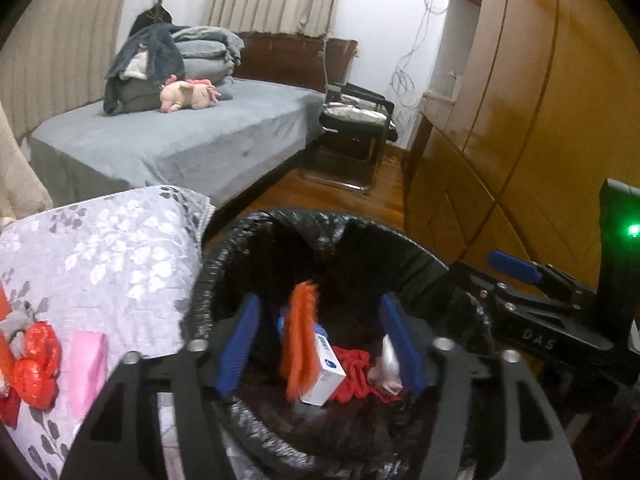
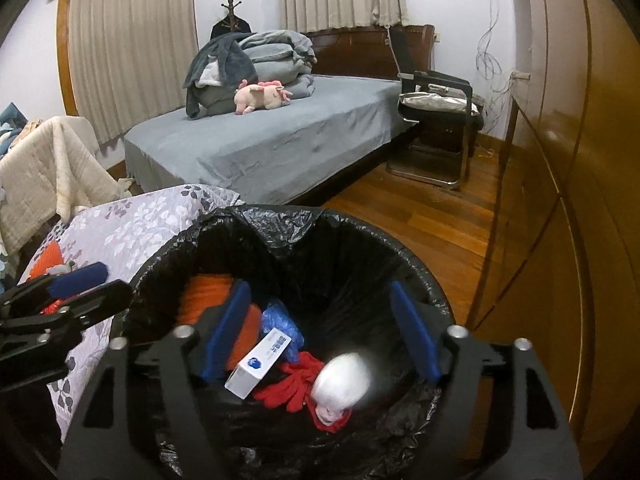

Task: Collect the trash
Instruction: 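Carry the tissue and orange scrubber over the black bin and open both tools, then move both tools back over the remaining items on the table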

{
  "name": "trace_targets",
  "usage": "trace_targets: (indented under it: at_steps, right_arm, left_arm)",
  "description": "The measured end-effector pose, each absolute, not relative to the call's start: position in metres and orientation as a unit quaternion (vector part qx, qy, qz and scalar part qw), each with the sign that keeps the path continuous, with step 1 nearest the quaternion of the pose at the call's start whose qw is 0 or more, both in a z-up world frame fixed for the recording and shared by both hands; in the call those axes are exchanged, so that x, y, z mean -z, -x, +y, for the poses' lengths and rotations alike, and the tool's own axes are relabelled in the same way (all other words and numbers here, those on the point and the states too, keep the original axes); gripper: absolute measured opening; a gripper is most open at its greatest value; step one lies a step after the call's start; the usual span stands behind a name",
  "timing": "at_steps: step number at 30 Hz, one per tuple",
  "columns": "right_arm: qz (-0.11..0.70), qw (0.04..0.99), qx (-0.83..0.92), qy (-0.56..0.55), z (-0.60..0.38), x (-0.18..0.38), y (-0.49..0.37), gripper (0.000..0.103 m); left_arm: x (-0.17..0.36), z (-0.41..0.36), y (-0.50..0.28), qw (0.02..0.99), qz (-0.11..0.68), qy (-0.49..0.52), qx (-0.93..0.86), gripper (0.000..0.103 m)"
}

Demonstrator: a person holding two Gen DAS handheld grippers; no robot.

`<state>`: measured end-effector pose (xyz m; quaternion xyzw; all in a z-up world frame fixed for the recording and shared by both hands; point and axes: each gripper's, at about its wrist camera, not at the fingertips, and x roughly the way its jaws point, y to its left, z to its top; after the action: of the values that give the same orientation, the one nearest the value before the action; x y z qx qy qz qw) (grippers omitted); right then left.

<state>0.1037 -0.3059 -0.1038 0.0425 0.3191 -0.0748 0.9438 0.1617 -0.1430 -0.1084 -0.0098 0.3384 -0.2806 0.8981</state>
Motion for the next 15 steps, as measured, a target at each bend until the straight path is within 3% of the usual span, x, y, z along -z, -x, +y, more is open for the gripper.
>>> trace_targets:
  at_steps: [1, 5, 10, 15]
  right_arm:
    - [0.314, 0.945, 0.076, -0.042, -0.305, 0.102, -0.103, 0.089]
    - [0.297, 0.951, 0.067, -0.044, -0.301, 0.093, -0.1, 0.096]
    - [0.291, 0.955, 0.048, -0.041, -0.284, 0.085, -0.103, 0.096]
    - [0.288, 0.957, 0.015, -0.034, -0.251, 0.079, -0.11, 0.096]
  left_arm:
    - [0.107, -0.138, -0.161, 0.9, 0.335, 0.011, 0.278, 0.074]
    - [0.1, -0.119, -0.155, 0.909, 0.326, 0.009, 0.26, 0.084]
    - [0.088, -0.081, -0.146, 0.925, 0.312, 0.017, 0.216, 0.093]
    - [0.082, -0.034, -0.135, 0.937, 0.304, 0.029, 0.17, 0.094]
